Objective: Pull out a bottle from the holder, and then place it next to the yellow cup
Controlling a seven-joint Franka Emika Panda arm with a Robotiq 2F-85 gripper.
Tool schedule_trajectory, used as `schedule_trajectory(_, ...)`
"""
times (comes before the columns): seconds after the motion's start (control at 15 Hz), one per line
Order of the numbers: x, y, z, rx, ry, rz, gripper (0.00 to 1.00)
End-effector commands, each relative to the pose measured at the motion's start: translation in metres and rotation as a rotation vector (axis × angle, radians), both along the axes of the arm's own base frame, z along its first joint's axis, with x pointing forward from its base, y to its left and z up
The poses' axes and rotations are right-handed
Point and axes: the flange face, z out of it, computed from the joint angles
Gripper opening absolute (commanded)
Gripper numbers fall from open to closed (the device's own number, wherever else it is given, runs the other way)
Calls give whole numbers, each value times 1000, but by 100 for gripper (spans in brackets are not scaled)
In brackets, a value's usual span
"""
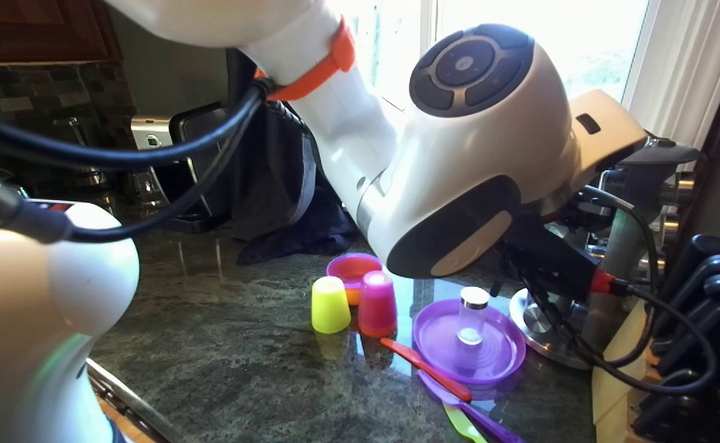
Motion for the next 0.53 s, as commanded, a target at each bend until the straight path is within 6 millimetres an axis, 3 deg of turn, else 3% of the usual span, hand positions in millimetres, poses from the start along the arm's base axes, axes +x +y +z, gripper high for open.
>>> schedule_trajectory(0.0, -5, 6, 11, 5, -63, 3, 24)
schedule_trajectory(0.47, -13, 16, 7, 36, -18, -69, 24)
